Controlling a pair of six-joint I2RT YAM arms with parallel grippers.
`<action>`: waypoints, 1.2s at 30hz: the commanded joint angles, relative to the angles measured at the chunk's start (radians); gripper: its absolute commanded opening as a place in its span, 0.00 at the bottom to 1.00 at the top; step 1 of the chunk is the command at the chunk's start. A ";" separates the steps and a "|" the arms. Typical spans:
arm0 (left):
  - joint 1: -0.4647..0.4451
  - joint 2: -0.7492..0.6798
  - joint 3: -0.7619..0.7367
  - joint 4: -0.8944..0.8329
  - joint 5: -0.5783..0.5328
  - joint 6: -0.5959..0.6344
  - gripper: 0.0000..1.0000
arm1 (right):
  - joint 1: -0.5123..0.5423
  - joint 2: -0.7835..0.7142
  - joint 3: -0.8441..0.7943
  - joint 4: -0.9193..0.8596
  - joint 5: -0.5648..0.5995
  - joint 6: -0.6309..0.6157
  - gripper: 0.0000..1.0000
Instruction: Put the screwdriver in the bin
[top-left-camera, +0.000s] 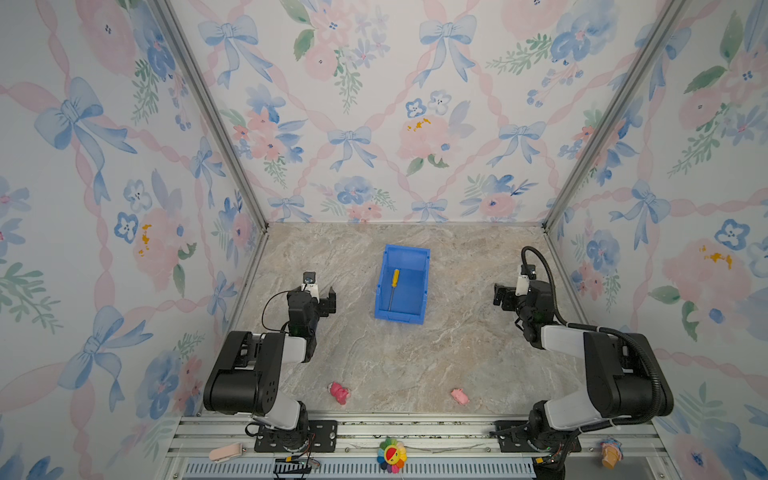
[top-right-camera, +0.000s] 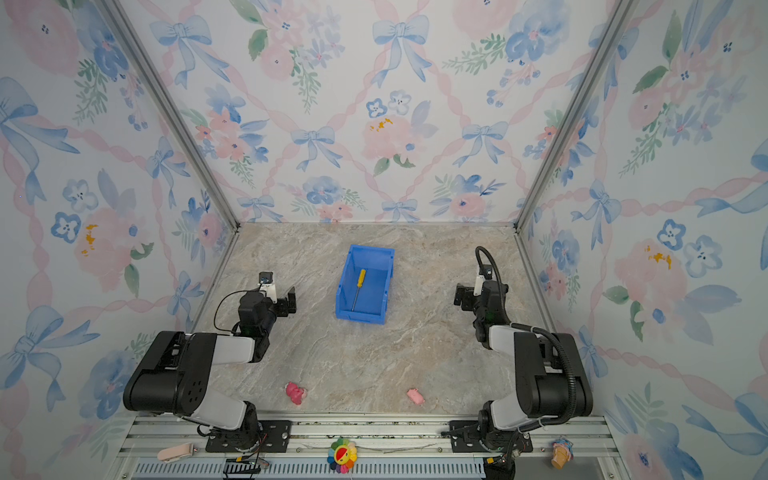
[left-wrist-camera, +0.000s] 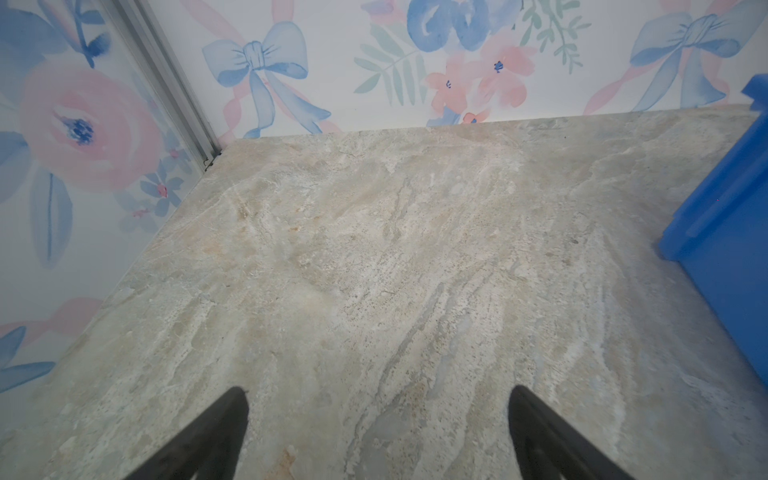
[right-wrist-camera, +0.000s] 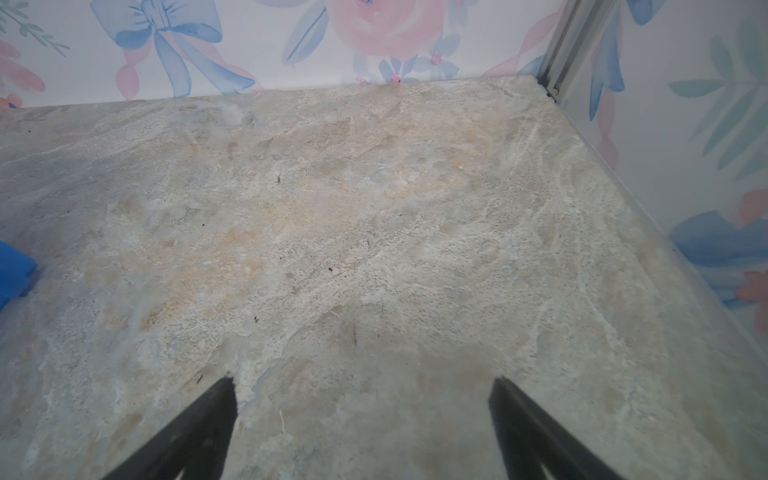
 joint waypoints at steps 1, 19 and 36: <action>0.009 0.000 -0.014 0.056 0.026 -0.011 0.98 | 0.012 0.002 -0.002 0.053 0.011 -0.015 0.97; 0.001 0.035 -0.105 0.248 -0.048 -0.027 0.98 | 0.067 0.037 -0.088 0.240 0.101 -0.050 0.97; 0.004 0.042 -0.104 0.259 -0.036 -0.030 0.98 | 0.061 0.036 -0.089 0.242 0.095 -0.047 0.97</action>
